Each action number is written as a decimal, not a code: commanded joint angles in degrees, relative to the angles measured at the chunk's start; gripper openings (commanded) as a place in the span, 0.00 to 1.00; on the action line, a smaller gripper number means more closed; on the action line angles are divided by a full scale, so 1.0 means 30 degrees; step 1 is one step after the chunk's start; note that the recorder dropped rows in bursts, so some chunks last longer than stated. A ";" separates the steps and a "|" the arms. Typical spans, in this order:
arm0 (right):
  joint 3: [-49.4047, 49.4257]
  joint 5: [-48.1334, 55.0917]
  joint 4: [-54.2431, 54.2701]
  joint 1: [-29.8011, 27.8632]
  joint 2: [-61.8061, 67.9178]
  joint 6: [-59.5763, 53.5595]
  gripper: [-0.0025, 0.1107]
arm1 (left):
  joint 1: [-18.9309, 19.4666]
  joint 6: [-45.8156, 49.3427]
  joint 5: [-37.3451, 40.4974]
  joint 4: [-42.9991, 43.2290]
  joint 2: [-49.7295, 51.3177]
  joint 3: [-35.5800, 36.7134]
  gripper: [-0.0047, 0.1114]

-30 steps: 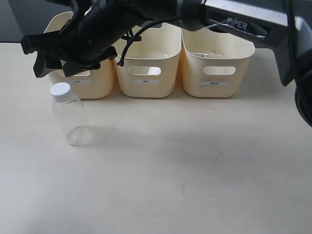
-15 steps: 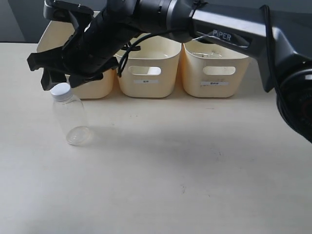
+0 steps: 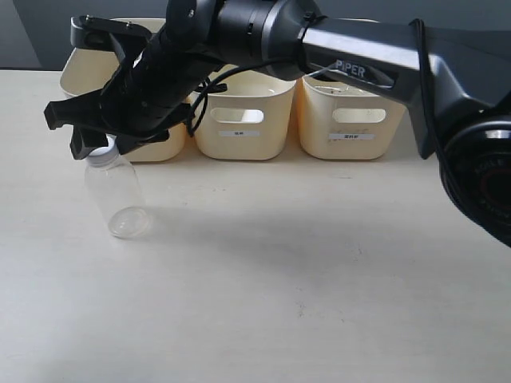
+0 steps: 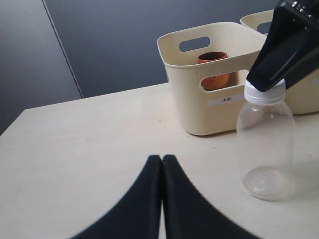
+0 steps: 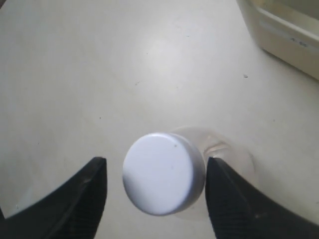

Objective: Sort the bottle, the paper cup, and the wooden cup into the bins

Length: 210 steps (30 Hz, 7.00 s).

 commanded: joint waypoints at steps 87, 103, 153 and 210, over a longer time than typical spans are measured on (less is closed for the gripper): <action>-0.0102 0.0343 -0.5117 0.0723 -0.1650 0.1639 0.03 | -0.0061 -0.0036 -0.0016 -0.0096 -0.0095 0.0025 0.04; -0.0102 0.3424 -1.3920 0.0688 -0.5454 0.6239 0.03 | -0.0061 -0.0036 -0.0016 -0.0096 -0.0095 0.0025 0.04; -0.0033 0.1625 -2.3497 -0.5990 -0.3707 1.6682 0.02 | -0.0061 -0.0036 -0.0016 -0.0096 -0.0095 0.0025 0.04; 0.1660 0.7733 -2.3828 -0.5990 -0.4071 1.3114 0.94 | -0.0061 -0.0036 -0.0016 -0.0096 -0.0095 0.0025 0.04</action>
